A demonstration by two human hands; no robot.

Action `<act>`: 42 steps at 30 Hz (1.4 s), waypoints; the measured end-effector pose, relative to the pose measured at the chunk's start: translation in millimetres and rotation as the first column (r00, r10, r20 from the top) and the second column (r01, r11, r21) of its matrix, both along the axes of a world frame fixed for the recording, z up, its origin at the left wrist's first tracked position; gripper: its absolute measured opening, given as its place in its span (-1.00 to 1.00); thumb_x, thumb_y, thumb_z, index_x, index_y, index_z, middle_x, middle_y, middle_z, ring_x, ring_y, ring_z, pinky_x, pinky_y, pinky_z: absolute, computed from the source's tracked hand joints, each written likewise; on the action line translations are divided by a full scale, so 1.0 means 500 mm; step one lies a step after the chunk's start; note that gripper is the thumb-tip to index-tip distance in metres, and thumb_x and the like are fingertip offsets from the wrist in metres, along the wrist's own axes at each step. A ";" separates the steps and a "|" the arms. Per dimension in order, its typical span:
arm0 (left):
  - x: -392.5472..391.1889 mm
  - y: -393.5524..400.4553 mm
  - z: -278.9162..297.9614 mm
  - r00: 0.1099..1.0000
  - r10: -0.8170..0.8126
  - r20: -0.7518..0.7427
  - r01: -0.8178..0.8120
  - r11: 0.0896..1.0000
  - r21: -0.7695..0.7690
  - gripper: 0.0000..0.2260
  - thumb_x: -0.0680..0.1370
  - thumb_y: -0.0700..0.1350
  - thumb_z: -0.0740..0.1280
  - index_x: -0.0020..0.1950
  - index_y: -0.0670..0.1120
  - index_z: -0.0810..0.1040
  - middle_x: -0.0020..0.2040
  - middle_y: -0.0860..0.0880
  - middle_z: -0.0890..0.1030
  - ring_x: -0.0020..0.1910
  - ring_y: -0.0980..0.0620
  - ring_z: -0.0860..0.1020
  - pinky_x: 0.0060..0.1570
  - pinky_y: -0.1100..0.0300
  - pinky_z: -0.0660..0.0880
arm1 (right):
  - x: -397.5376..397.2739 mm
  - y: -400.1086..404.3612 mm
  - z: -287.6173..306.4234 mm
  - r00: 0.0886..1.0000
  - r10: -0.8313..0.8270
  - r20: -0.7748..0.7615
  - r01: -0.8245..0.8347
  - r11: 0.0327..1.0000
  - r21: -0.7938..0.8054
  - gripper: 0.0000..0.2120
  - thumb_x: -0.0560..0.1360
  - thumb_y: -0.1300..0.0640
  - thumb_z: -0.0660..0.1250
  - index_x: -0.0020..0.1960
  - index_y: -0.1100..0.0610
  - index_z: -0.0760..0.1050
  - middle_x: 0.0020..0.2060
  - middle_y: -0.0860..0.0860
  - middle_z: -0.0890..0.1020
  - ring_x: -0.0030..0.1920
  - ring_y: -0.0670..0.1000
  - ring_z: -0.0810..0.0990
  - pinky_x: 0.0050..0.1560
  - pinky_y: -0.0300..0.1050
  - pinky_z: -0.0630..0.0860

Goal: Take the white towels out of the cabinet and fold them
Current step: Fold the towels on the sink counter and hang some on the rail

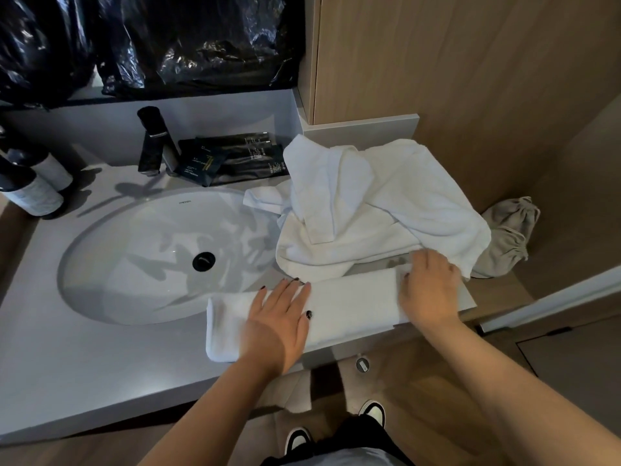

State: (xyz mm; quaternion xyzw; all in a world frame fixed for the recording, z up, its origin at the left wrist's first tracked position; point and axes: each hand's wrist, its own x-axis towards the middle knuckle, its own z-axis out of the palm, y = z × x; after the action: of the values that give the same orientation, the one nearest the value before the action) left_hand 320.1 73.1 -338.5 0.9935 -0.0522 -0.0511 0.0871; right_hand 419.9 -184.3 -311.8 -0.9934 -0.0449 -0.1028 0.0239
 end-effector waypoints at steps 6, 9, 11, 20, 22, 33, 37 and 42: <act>-0.003 -0.006 0.000 0.999 0.044 -0.021 -0.043 0.998 0.039 -0.47 0.67 0.09 -0.09 0.63 -0.01 -0.01 0.62 0.02 0.06 0.59 0.09 0.00 0.55 0.06 -0.17 | -0.116 0.166 -0.047 0.764 0.640 -0.087 -0.624 0.766 0.158 -0.55 0.49 0.19 0.23 0.35 0.28 0.49 0.33 0.17 0.54 0.38 0.17 0.47 0.39 0.16 0.33; -0.011 -0.002 0.003 0.993 0.114 -0.019 -0.113 0.992 0.047 -0.44 0.67 0.14 -0.11 0.63 -0.07 -0.04 0.63 -0.02 0.03 0.60 0.06 -0.04 0.55 0.11 -0.19 | -0.107 0.173 -0.053 0.774 0.598 -0.208 -0.581 0.801 0.144 -0.43 0.58 0.01 -0.04 0.50 0.23 0.30 0.49 0.11 0.35 0.52 0.09 0.25 0.52 0.11 0.09; -0.022 0.010 0.002 0.985 0.170 -0.026 -0.169 0.984 0.053 -0.39 0.64 0.18 -0.18 0.63 -0.08 -0.08 0.63 -0.03 -0.02 0.60 0.05 -0.11 0.53 0.12 -0.25 | -0.085 0.155 -0.057 0.758 0.592 -0.274 -0.588 0.802 0.105 -0.37 0.60 -0.11 -0.14 0.59 0.16 0.09 0.57 0.06 0.13 0.58 0.04 0.03 0.56 0.02 -0.12; -0.052 0.076 0.005 0.962 0.269 -0.040 -0.266 0.962 0.068 -0.20 0.52 0.36 -0.34 0.63 -0.07 -0.06 0.63 -0.07 -0.05 0.60 -0.02 -0.16 0.56 0.03 -0.22 | -0.021 0.019 -0.065 0.869 0.355 -0.346 -0.385 0.922 -0.022 -0.16 0.51 -0.42 -0.26 0.61 0.10 -0.16 0.60 0.02 -0.05 0.58 -0.03 -0.20 0.55 0.02 -0.26; -0.053 0.086 0.007 0.960 0.277 -0.039 -0.274 0.960 0.059 -0.17 0.51 0.39 -0.31 0.63 -0.08 0.02 0.63 -0.07 0.05 0.61 -0.04 -0.03 0.56 0.03 -0.15 | -0.016 -0.007 -0.065 0.886 0.304 -0.350 -0.335 0.942 -0.030 -0.13 0.50 -0.43 -0.27 0.61 0.11 -0.16 0.60 0.03 -0.09 0.57 -0.03 -0.23 0.52 -0.01 -0.33; -0.066 0.152 0.008 0.997 0.079 -0.013 -0.079 0.996 -0.040 -0.32 0.58 0.27 0.02 0.53 -0.15 0.32 0.50 -0.09 0.39 0.47 -0.08 0.36 0.48 -0.01 0.18 | 0.027 -0.061 -0.058 0.840 0.304 -0.450 -0.335 0.942 0.012 -0.07 0.43 -0.51 -0.26 0.60 0.04 -0.24 0.59 -0.05 -0.19 0.56 -0.06 -0.31 0.53 -0.03 -0.30; -0.063 0.153 0.013 0.997 0.066 0.033 -0.063 0.994 -0.091 -0.35 0.57 0.22 0.08 0.50 -0.19 0.37 0.46 -0.12 0.43 0.45 -0.10 0.39 0.45 -0.03 0.20 | 0.036 -0.057 -0.055 0.838 0.264 -0.477 -0.290 0.957 0.019 -0.08 0.43 -0.50 -0.30 0.60 0.04 -0.27 0.59 -0.03 -0.19 0.56 -0.03 -0.28 0.55 0.02 -0.23; -0.068 0.152 0.003 0.996 0.075 0.050 -0.071 0.994 -0.081 -0.32 0.57 0.26 0.02 0.54 -0.16 0.30 0.51 -0.12 0.36 0.50 -0.07 0.31 0.50 0.01 0.07 | -0.015 -0.013 -0.057 0.934 0.098 -0.344 -0.059 0.991 0.124 -0.20 0.58 -0.32 -0.05 0.61 0.14 -0.19 0.60 0.06 -0.14 0.57 0.05 -0.25 0.52 0.05 -0.28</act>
State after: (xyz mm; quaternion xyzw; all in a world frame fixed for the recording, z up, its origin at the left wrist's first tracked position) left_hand 285.9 149.0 -336.9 0.9915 -0.0202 -0.0192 0.1268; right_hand 412.5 -190.9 -340.5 -0.9903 -0.0739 0.0740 0.0911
